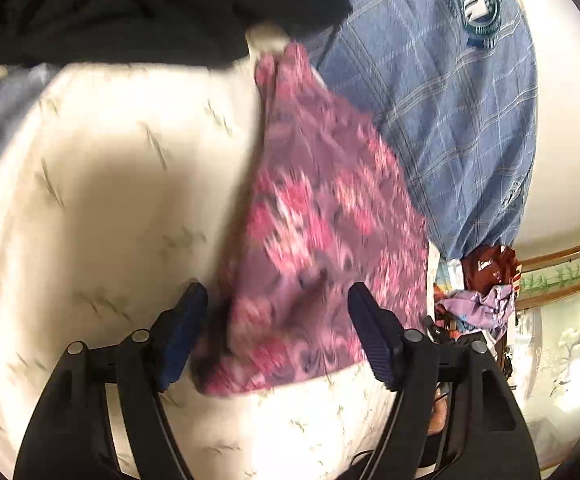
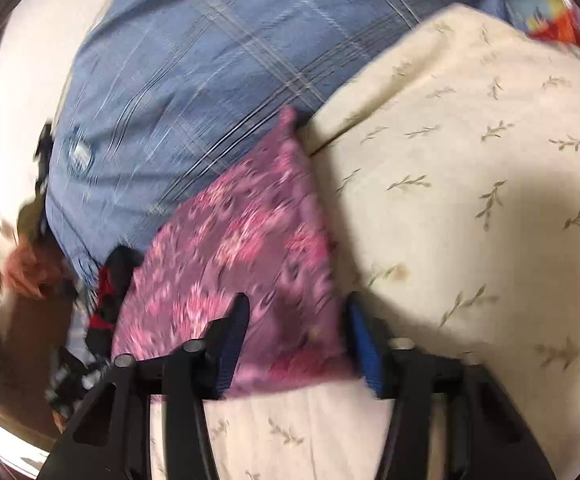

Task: Fold small clothes

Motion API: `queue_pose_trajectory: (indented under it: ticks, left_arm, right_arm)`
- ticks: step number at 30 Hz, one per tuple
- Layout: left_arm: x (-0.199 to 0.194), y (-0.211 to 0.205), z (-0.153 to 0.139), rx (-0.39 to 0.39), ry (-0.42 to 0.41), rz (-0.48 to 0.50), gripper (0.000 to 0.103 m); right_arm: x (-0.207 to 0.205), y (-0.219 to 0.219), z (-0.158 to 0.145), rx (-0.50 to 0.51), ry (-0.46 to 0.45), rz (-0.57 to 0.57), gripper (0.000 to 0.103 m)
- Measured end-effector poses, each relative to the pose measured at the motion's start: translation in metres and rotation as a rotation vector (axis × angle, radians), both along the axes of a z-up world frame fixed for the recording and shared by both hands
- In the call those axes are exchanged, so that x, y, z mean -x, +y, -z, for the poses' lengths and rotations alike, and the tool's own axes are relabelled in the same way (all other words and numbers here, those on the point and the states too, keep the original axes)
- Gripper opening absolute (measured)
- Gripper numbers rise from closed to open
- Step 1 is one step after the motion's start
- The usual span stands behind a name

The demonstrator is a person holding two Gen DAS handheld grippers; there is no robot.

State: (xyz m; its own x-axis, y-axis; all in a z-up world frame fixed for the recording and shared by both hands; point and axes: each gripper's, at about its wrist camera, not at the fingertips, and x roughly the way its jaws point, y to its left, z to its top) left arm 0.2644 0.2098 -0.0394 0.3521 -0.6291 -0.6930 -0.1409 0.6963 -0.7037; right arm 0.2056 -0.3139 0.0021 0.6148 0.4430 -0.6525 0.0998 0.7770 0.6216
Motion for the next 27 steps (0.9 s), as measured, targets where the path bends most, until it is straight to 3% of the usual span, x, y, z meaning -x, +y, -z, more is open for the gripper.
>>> queue_pose_trajectory:
  ticks: [1,2,4,5,7,8,9,10,12,13,15,16,17,21,25,27]
  left_arm:
    - [0.004,-0.006,-0.005,-0.036,-0.017,0.007,0.042]
    - [0.007,-0.007,-0.012,-0.067,-0.029,0.011,0.031]
    - [0.009,-0.015,-0.011,-0.166,-0.025,0.004,0.024]
    - [0.010,-0.015,-0.005,-0.207,-0.001,-0.002,0.016]
    - [0.011,-0.005,0.000,-0.179,0.025,-0.030,0.013]
    - [0.012,0.001,0.000,-0.160,0.043,-0.047,0.013]
    - [0.013,0.001,-0.002,-0.144,0.053,-0.066,0.013]
    - [0.016,0.007,-0.006,-0.133,0.042,-0.075,0.013]
    - [0.025,0.014,-0.028,-0.143,-0.012,-0.102,0.014]
    - [0.025,0.012,-0.042,-0.141,-0.052,-0.096,0.018]
    - [0.015,-0.006,-0.061,-0.166,-0.106,-0.083,0.042]
    - [0.011,-0.015,-0.070,-0.196,-0.138,-0.082,0.062]
    - [0.005,-0.029,-0.079,-0.242,-0.173,-0.077,0.075]
    - [-0.026,-0.084,-0.076,-0.423,-0.222,0.000,0.079]
    - [-0.056,-0.116,-0.035,-0.619,-0.178,0.049,0.079]
    - [-0.065,-0.121,-0.011,-0.675,-0.141,0.078,0.080]
  right_arm:
    - [0.001,0.005,-0.006,0.005,-0.012,-0.020,0.007]
    - [0.006,0.005,-0.017,-0.002,-0.056,-0.010,0.006]
    - [0.014,0.005,-0.033,0.022,-0.124,0.022,0.006]
    - [0.013,0.006,-0.032,0.064,-0.110,0.022,0.006]
    - [0.007,0.002,-0.006,0.140,0.018,0.022,0.006]
    - [0.008,-0.003,0.002,0.119,0.042,0.020,0.006]
    - [0.013,-0.007,-0.001,0.102,0.033,0.039,0.008]
    - [0.019,-0.014,-0.006,0.101,0.036,0.069,0.020]
    - [0.029,-0.019,-0.020,0.082,0.008,0.130,0.021]
    - [0.032,-0.019,-0.030,0.067,-0.029,0.134,0.021]
    - [0.032,-0.011,-0.044,0.062,-0.085,0.112,0.025]
    - [0.027,-0.002,-0.049,0.064,-0.097,0.087,0.031]
    - [0.021,0.006,-0.049,0.064,-0.100,0.066,0.032]
    - [-0.009,0.050,-0.045,0.077,-0.092,0.009,0.032]
    - [-0.028,0.068,-0.024,0.131,-0.063,0.007,0.034]
    - [-0.032,0.064,-0.003,0.169,-0.006,0.004,0.033]
